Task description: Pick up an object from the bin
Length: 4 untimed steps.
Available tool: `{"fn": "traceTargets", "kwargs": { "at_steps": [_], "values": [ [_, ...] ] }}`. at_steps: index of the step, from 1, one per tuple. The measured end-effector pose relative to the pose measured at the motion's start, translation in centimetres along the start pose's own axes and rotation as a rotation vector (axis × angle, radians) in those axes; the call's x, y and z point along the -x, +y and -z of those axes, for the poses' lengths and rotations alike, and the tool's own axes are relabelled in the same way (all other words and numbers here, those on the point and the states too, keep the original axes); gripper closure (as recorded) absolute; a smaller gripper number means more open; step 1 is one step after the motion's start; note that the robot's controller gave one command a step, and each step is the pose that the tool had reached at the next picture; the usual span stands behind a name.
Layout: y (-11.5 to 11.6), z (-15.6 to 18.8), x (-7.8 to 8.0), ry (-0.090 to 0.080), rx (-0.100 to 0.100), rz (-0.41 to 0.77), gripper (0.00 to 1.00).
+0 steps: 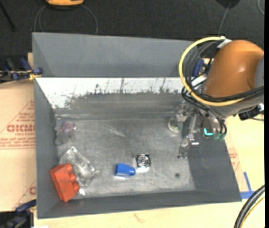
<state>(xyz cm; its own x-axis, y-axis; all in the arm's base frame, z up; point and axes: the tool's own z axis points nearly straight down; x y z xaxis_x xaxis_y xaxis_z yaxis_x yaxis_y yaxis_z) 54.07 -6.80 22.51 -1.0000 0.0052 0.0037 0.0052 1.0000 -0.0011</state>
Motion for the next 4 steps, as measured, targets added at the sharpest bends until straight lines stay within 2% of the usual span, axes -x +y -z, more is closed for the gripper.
{"fn": "traceTargets", "kwargs": {
  "at_steps": [1,2,3,4],
  "values": [
    [6.0,-9.3,-1.6,0.002,0.002,0.108,0.00],
    [8.2,-15.3,-3.7,-0.016,-0.002,0.213,0.00],
    [8.2,-15.0,-3.6,-0.017,-0.002,0.216,1.00],
    [7.3,1.6,-2.5,-0.016,-0.002,0.315,1.00]
  ]
}}
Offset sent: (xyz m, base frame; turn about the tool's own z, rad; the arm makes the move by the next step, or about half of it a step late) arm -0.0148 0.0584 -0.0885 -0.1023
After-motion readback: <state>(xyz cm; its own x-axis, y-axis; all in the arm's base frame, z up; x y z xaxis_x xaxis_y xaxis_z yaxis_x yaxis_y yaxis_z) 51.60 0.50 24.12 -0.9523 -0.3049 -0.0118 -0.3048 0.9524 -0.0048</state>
